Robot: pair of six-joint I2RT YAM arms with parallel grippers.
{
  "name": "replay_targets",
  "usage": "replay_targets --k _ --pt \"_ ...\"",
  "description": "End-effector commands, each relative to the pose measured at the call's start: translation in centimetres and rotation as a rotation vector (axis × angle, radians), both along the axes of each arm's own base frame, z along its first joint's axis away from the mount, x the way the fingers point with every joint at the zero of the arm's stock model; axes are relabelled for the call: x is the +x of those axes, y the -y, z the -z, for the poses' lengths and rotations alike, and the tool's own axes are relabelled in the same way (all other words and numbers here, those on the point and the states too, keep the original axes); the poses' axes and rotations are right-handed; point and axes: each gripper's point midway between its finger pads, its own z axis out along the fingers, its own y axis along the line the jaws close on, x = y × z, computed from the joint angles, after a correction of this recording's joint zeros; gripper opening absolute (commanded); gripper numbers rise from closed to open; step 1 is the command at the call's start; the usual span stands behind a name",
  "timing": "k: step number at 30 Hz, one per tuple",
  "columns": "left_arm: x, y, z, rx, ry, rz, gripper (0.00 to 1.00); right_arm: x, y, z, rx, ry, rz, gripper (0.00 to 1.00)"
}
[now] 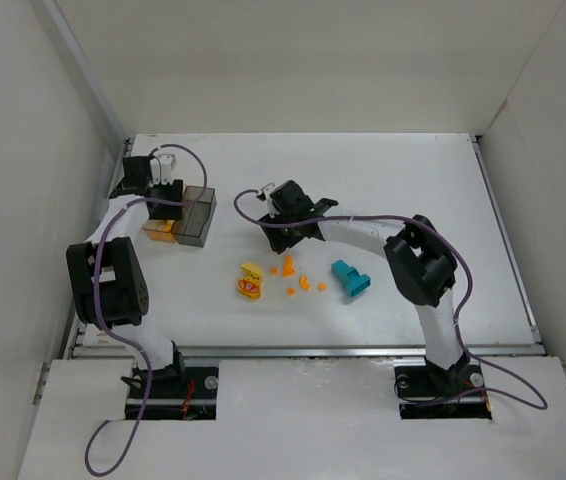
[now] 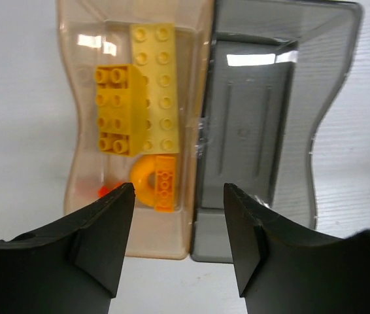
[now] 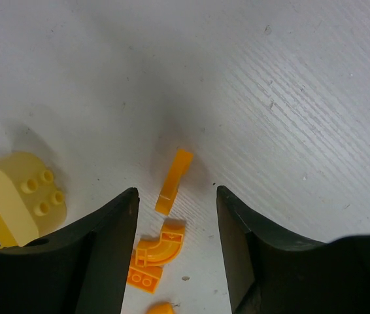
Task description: Sort the legos into containers by color
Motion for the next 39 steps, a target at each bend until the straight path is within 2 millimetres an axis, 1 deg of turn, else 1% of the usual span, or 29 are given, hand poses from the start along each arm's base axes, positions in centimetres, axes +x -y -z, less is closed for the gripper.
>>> replay_targets --k 1,2,3,4,5,6,7,10,12,13,16,17,18,19,20,21,22,23,25,26,27,29,30,31,33,35,36,37,39 --pt "0.0 1.7 0.1 -0.062 0.005 0.049 0.53 0.7 -0.3 -2.1 0.038 0.036 0.030 0.56" --pt "0.2 1.9 0.2 -0.076 0.002 0.046 0.51 0.6 0.0 -1.7 0.027 0.034 0.036 0.56" --pt "0.2 1.7 1.1 -0.073 -0.020 0.040 0.49 0.6 0.0 -2.2 0.037 0.036 0.043 0.56" --pt "0.4 1.7 1.2 -0.073 -0.024 0.040 0.47 0.8 -0.2 -2.3 0.044 0.043 0.043 0.56" --pt "0.2 1.5 1.6 -0.066 -0.049 0.031 0.43 0.8 -0.2 -2.3 0.044 0.043 0.043 0.56" --pt "-0.1 1.5 2.2 -0.069 -0.070 0.030 0.40 0.6 0.0 -1.9 0.036 0.035 0.043 0.56" --pt "0.1 1.5 2.6 -0.071 -0.080 0.030 0.38 0.6 0.0 -2.3 0.043 0.042 0.043 0.56" --pt "-0.5 2.0 3.6 -0.082 -0.123 0.030 0.30 0.8 0.0 -2.5 0.044 0.053 0.049 0.56" --pt "-0.5 2.1 3.6 -0.093 -0.125 0.014 0.24 0.8 0.0 -2.5 0.044 0.053 0.049 0.56" --pt "-0.5 2.1 3.6 -0.093 -0.125 0.014 0.16 0.8 0.0 -2.5 0.044 0.053 0.049 0.56" --pt "-0.3 2.5 3.4 -0.124 -0.117 0.007 0.03 1.0 0.1 -2.5 0.039 0.058 0.055 0.56" --pt "-0.3 2.8 3.4 -0.144 -0.117 0.002 0.00 1.0 0.1 -2.5 0.039 0.058 0.055 0.56" --pt "-0.4 2.8 3.7 -0.145 -0.126 0.002 0.00 1.0 0.1 -2.5 0.039 0.058 0.055 0.56" --pt "-0.1 3.0 3.4 -0.160 -0.119 -0.005 0.00 1.0 0.1 -2.5 0.039 0.058 0.055 0.56" --pt "-0.2 3.3 3.7 -0.176 -0.129 -0.007 0.00 1.1 -0.1 -2.8 0.046 0.065 0.055 0.56" --pt "0.1 3.2 3.5 -0.175 -0.121 -0.006 0.00 1.0 0.0 -2.7 0.039 0.058 0.055 0.56" --pt "0.1 3.6 3.8 -0.175 -0.130 0.002 0.00 1.1 -0.1 -2.5 0.038 0.057 0.055 0.56" --pt "0.4 3.6 3.5 -0.174 -0.121 0.003 0.00 1.1 -0.1 -2.5 0.038 0.057 0.055 0.56" --pt "0.4 3.3 3.6 -0.158 -0.120 0.007 0.00 1.1 -0.1 -2.5 0.038 0.057 0.055 0.56" --pt "0.2 3.7 3.6 -0.152 -0.129 0.025 0.01 1.2 -0.1 -2.3 0.032 0.051 0.055 0.56" --pt "0.2 3.5 3.7 -0.144 -0.129 0.020 0.08 1.2 -0.1 -2.3 0.028 0.055 0.048 0.56" --pt "0.0 3.5 3.8 -0.139 -0.137 0.028 0.25 1.2 -0.3 -2.1 0.033 0.050 0.042 0.56" --pt "0.0 3.5 3.8 -0.134 -0.136 0.035 0.38 1.1 -0.5 -2.2 0.038 0.045 0.036 0.56" --pt "0.0 3.5 3.8 -0.134 -0.136 0.036 0.42 0.8 -0.9 -2.0 0.033 0.041 0.027 0.56" --pt "-0.2 3.5 3.9 -0.135 -0.145 0.035 0.47 0.8 -0.8 -1.7 0.021 0.036 0.020 0.56" --pt "-0.3 3.3 3.9 -0.127 -0.146 0.030 0.52 0.8 -0.8 -1.7 0.021 0.036 0.020 0.54" --pt "-0.3 3.3 3.9 -0.127 -0.146 0.030 0.52 0.6 -1.4 -2.1 0.028 0.043 0.009 0.51" --pt "0.0 3.3 3.6 -0.126 -0.137 0.030 0.52 0.5 -1.2 -1.5 0.012 0.035 0.002 0.43" --pt "0.0 3.3 3.6 -0.126 -0.137 0.030 0.53 0.5 -1.2 -1.5 0.011 0.035 0.002 0.34"
